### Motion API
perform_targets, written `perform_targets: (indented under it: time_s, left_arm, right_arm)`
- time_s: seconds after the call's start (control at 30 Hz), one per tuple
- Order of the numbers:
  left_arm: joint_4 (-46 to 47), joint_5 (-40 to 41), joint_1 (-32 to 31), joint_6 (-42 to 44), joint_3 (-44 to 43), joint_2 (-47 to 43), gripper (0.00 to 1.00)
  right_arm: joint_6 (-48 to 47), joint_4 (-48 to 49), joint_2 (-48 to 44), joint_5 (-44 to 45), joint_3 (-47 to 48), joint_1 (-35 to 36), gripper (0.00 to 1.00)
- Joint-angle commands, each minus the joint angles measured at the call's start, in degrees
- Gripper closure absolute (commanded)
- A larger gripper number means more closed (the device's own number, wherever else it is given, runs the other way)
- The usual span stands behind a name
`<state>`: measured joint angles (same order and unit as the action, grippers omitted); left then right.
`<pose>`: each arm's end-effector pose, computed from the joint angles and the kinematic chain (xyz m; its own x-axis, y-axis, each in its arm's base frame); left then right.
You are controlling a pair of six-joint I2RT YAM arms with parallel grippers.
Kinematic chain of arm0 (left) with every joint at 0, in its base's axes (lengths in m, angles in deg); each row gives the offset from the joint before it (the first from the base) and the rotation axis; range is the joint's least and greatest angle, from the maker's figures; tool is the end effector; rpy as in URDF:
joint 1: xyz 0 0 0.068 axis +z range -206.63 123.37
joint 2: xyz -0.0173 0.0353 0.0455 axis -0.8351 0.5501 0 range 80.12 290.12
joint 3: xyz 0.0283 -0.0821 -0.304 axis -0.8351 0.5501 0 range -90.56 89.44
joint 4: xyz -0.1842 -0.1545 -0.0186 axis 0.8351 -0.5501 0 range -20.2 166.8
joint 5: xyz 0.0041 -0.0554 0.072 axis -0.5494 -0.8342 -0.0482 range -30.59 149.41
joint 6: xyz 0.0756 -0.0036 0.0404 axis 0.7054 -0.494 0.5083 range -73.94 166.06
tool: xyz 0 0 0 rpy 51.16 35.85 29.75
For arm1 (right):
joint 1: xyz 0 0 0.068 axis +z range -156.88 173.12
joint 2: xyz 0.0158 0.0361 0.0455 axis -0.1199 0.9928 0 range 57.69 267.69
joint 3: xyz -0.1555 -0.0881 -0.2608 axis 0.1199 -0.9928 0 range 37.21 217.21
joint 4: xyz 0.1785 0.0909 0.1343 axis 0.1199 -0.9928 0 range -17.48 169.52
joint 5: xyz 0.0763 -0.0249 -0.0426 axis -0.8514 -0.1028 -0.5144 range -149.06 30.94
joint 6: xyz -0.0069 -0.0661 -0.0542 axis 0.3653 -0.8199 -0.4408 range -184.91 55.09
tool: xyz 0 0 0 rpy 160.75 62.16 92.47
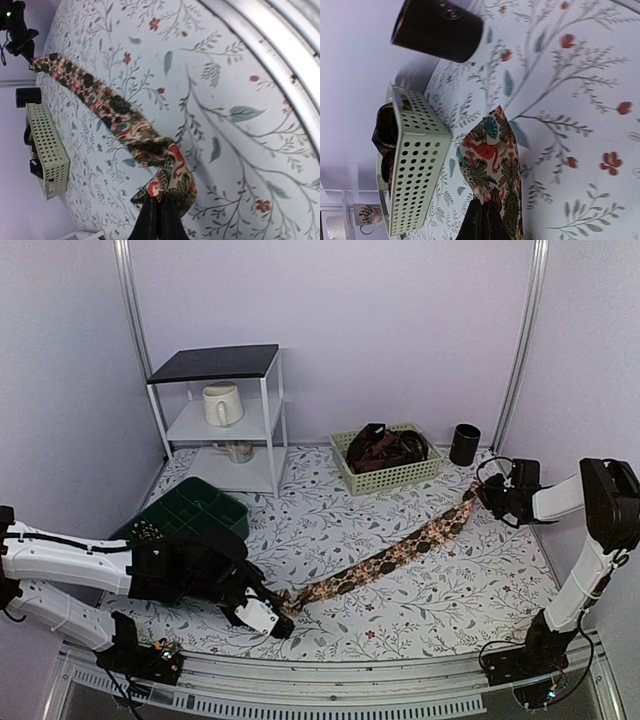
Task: Roll the ties
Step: Flatten out the tie at the center of the board.
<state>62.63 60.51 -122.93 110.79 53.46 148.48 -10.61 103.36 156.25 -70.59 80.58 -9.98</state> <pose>0.0937 -0.2098 0.2229 0.6986 0.6580 -0.2810 0.6523 -0.4244 0.6280 0.3693 -0.0047 0.1926 -0.3986 0.8184 -0.4138 0.3534 0.5535 0.7542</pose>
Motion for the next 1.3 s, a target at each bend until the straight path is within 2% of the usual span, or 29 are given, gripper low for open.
perform_targets:
  time_s: [0.0,0.2,0.3,0.4,0.63,0.9,1.07,1.27]
  left_arm:
    - [1.0,-4.6,-2.9,-4.0,3.2,2.3,1.00]
    - [1.2,-5.5,-4.7,-7.2,2.8,7.0,1.00]
    - [1.3,-5.6,-6.4,-8.8,3.3,8.3,0.93]
    - [1.5,-5.9,-7.7,-10.6,4.1,8.6,0.90]
    - [2.2,-4.7,-9.6,-13.6,4.5,8.8,0.82]
    - [1.8,-1.7,-9.7,-18.2,3.2,5.9,0.65]
    - [2.6,0.0,-9.1,-22.0,3.0,2.6,0.63]
    - [3.8,-6.8,-4.3,-29.7,1.6,-3.8,0.63]
  right_arm:
    - [3.3,-0.5,3.3,-2.2,-4.8,-3.8,1.00]
    - [3.1,-5.1,2.4,-2.9,-6.7,-4.1,0.90]
    - [2.5,-13.9,0.1,0.4,-5.1,-4.0,0.82]
    - [1.7,-17.7,-1.3,0.0,-3.8,-4.0,0.74]
    - [2.4,-35.9,-2.6,6.6,3.3,-4.0,0.69]
    - [4.5,-46.6,-10.7,6.5,5.7,-2.4,0.59]
    - [6.8,-48.1,-13.8,4.2,6.0,4.1,0.53]
    - [12.8,-50.2,-10.3,4.2,9.3,13.5,0.52]
